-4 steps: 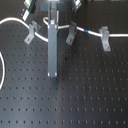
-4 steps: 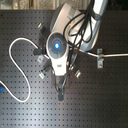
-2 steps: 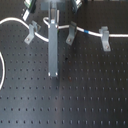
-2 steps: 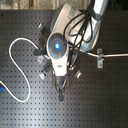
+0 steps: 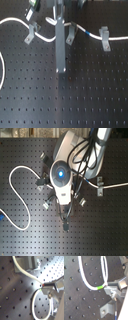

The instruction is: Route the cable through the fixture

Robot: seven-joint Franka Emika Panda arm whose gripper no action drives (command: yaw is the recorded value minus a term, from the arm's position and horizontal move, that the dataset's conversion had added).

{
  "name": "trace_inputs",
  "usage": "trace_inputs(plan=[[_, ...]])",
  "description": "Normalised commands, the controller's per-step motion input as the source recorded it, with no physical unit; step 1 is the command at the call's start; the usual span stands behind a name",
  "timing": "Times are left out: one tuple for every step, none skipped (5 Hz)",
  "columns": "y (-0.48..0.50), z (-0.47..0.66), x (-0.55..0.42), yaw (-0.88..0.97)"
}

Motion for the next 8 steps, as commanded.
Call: trace_inputs(plan=[[-0.396, -0.34, 0.165, 0.00], [-0.073, -0.25, 0.301, 0.41], [0.006, -0.08, 0.304, 0.52], [-0.028, -0.04, 0.286, 0.54], [-0.056, -0.04, 0.273, 0.56], [-0.031, 0.00, 0.132, 0.77], [0.035, 0.00, 0.015, 0.98], [0.061, -0.26, 0.030, 0.95]])
